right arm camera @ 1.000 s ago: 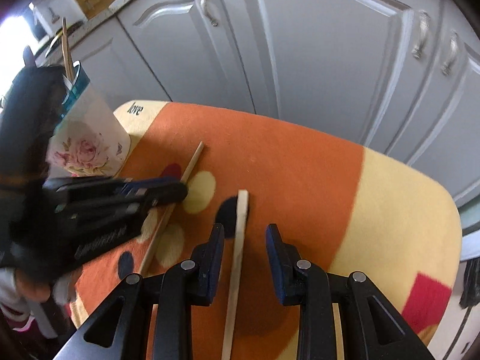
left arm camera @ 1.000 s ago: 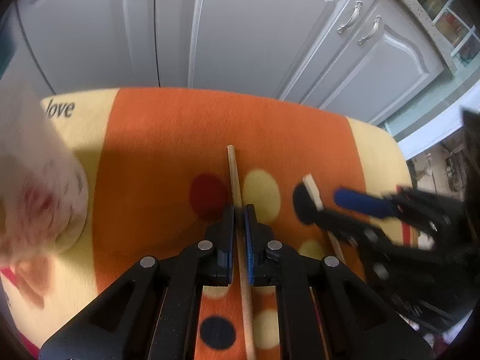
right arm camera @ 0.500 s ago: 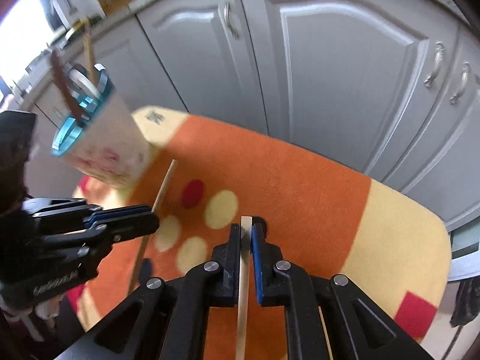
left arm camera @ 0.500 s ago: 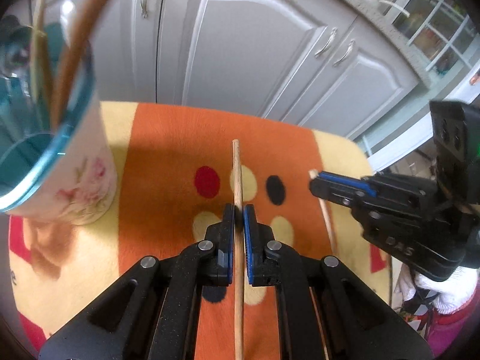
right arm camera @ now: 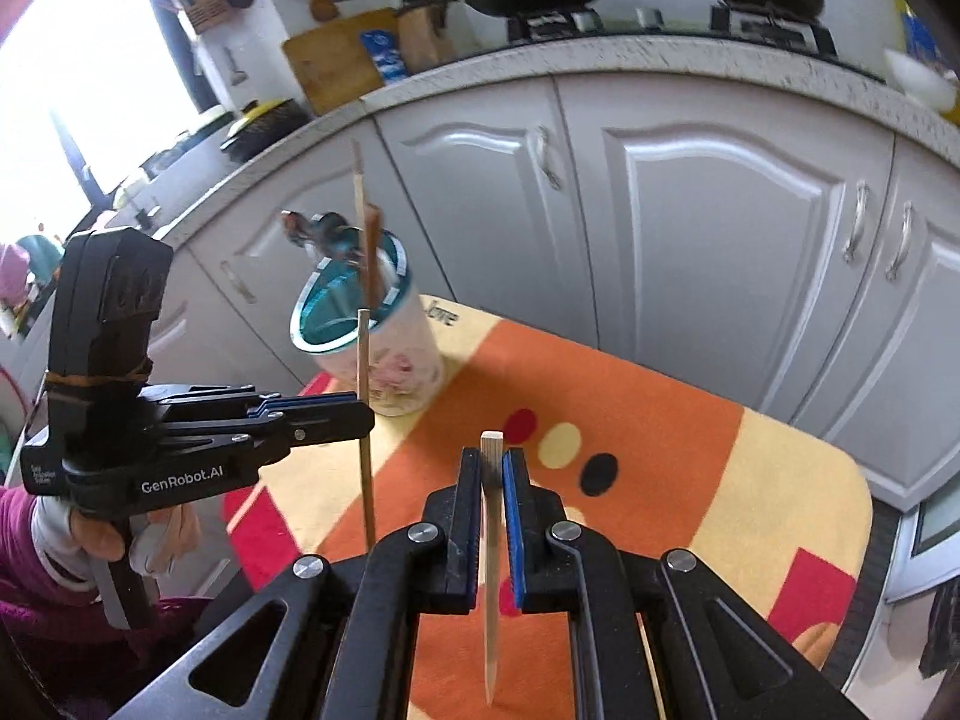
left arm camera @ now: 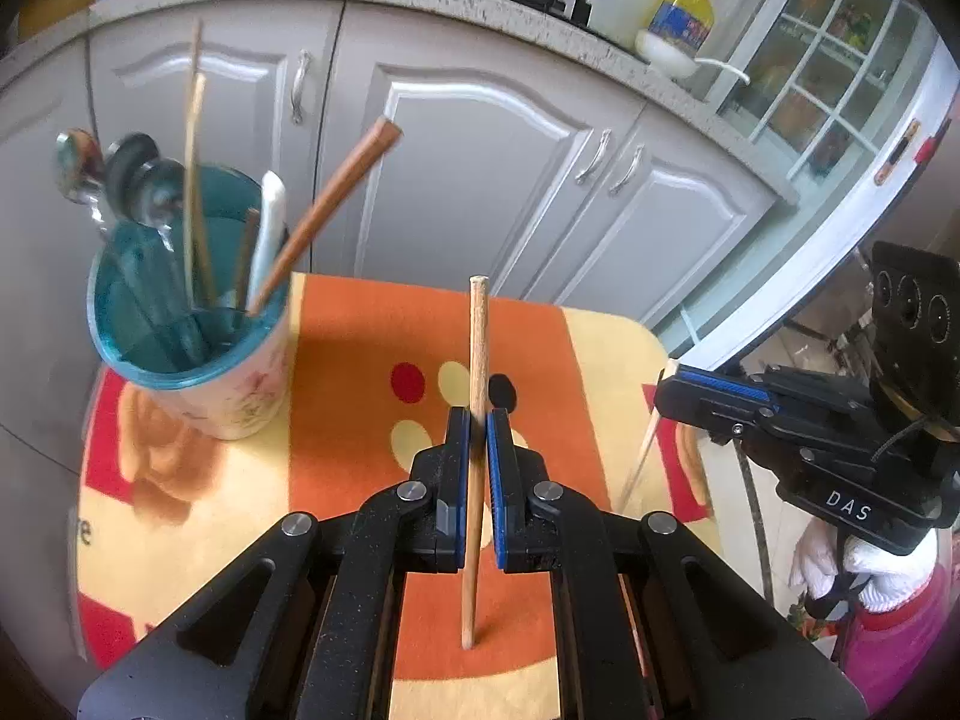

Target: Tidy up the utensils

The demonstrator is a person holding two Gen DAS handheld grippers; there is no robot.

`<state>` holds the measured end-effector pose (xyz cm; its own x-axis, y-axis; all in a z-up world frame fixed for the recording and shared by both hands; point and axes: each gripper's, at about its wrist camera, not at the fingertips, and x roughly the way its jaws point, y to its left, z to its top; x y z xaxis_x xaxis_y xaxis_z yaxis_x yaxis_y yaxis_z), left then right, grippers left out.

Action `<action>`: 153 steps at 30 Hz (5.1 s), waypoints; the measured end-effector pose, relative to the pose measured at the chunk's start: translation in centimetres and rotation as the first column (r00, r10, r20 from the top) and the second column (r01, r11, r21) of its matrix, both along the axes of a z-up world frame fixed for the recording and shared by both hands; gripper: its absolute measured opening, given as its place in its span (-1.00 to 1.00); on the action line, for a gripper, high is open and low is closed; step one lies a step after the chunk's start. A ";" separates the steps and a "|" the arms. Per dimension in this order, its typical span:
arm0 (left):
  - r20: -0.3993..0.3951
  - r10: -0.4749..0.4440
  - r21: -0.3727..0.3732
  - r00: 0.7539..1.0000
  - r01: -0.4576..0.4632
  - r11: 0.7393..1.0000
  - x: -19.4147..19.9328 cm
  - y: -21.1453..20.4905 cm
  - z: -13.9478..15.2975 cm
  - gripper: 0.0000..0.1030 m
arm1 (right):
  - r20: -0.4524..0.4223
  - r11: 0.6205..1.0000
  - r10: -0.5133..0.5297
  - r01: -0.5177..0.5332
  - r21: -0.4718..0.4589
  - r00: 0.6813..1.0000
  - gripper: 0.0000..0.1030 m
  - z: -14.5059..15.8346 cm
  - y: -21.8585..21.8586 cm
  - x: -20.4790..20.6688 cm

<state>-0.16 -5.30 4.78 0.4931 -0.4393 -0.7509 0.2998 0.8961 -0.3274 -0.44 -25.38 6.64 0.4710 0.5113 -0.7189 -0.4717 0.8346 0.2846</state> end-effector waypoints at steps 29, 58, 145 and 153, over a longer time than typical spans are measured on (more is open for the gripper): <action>0.303 0.145 -0.019 0.942 -0.146 0.989 -2.2 12.3 16.9 -0.92 | 0.260 0.985 0.165 -0.172 0.007 0.951 -0.87 13.3 10.0 1.6; 0.257 0.279 0.006 0.925 -0.290 0.957 4.9 15.7 11.4 -0.92 | 0.075 0.988 0.145 -0.148 0.040 0.987 -0.48 4.6 12.4 7.1; 0.181 0.316 0.109 0.932 -0.338 0.935 1.1 13.5 5.4 -0.20 | 0.129 0.996 0.086 -0.080 -0.050 0.988 -0.21 2.8 14.8 3.4; 0.178 0.332 0.141 0.926 -0.358 0.923 -1.4 11.9 3.3 -0.20 | 0.117 0.999 -0.001 0.006 -0.050 0.993 -0.20 1.6 13.6 2.1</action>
<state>-1.60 6.58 8.05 0.7021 -0.0958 -0.7056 -0.0042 0.9903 -0.1387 1.69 -11.78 8.25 0.5550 0.4740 -0.6836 -0.4962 0.8482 0.1852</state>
